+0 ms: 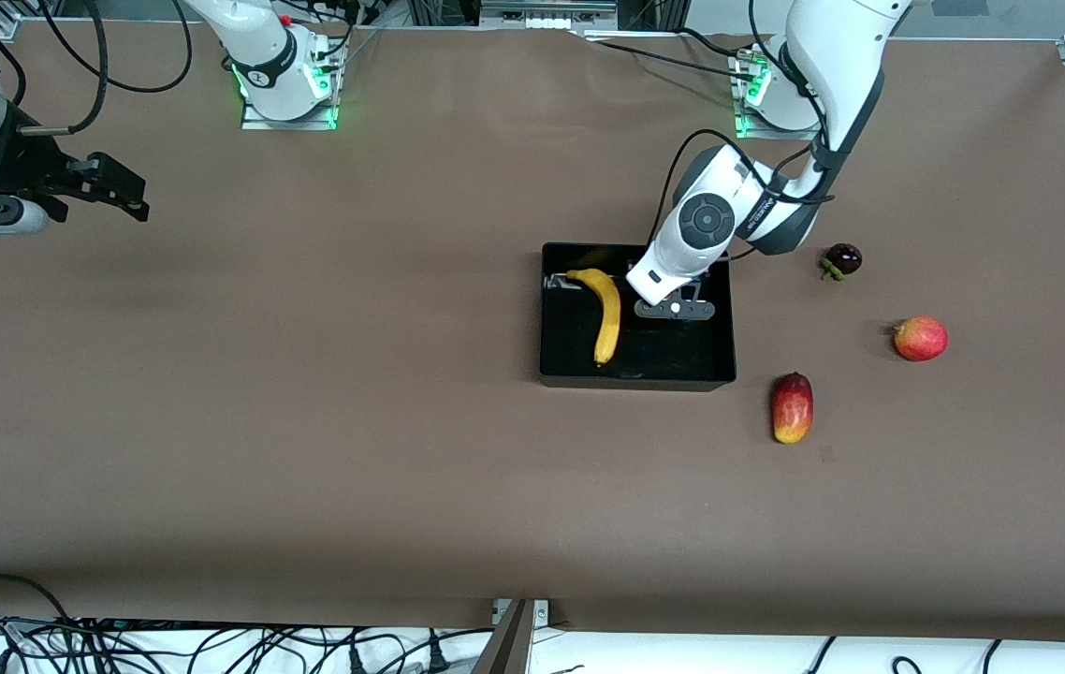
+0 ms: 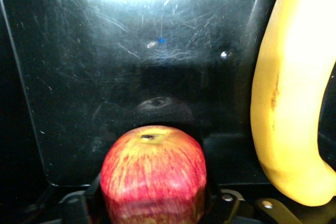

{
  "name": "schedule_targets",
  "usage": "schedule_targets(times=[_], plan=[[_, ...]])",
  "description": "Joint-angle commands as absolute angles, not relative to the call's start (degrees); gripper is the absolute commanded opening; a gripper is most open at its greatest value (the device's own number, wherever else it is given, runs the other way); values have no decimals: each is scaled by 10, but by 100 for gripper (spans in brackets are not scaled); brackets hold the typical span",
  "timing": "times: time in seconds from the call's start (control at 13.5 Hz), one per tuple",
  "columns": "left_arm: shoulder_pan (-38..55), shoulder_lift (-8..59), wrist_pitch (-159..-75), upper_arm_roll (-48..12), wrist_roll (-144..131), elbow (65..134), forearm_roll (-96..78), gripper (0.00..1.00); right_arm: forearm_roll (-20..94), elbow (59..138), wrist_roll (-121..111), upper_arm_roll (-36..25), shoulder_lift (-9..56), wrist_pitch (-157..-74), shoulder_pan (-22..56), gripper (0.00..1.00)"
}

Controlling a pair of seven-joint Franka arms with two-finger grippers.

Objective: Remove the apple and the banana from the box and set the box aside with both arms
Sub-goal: 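Lift the apple out with the left gripper and lower it beside the mangosteen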

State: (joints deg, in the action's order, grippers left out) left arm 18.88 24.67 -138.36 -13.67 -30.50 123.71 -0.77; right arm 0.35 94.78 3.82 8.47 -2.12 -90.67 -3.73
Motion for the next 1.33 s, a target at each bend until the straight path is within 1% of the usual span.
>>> schedule_targets(times=[0.0,0.15,0.37,0.52,0.59,0.67,0.89,1.03,1.18,1.26], plan=[[188,237,-1379,-137,-312,1230,5,16,0,937,40,89,-18,-897,-41,100],[180,211,-1317,-136,-312,1204,5,15,0,937,40,90,-18,-897,-41,100],[136,174,-1145,-135,-302,1122,5,17,0,937,40,90,-18,-896,-41,100],[97,148,-1108,-133,-253,1112,5,18,1,937,40,90,-18,-896,-41,100],[69,140,-1087,-130,-204,1114,5,21,1,937,40,90,-18,-896,-41,100],[41,139,-1068,-125,-146,1116,5,21,1,937,40,90,-18,-896,-41,100],[-29,143,-1068,-119,-38,1159,6,23,0,937,40,90,-18,-896,-41,100],[-55,155,-1092,-116,-27,1200,15,23,1,937,40,90,-18,-896,-41,100],[-62,175,-1155,-113,-27,1239,38,24,1,937,40,90,-18,-896,-41,100],[-65,179,-1195,-113,-27,1255,40,28,0,937,40,90,-18,-896,-41,100]])
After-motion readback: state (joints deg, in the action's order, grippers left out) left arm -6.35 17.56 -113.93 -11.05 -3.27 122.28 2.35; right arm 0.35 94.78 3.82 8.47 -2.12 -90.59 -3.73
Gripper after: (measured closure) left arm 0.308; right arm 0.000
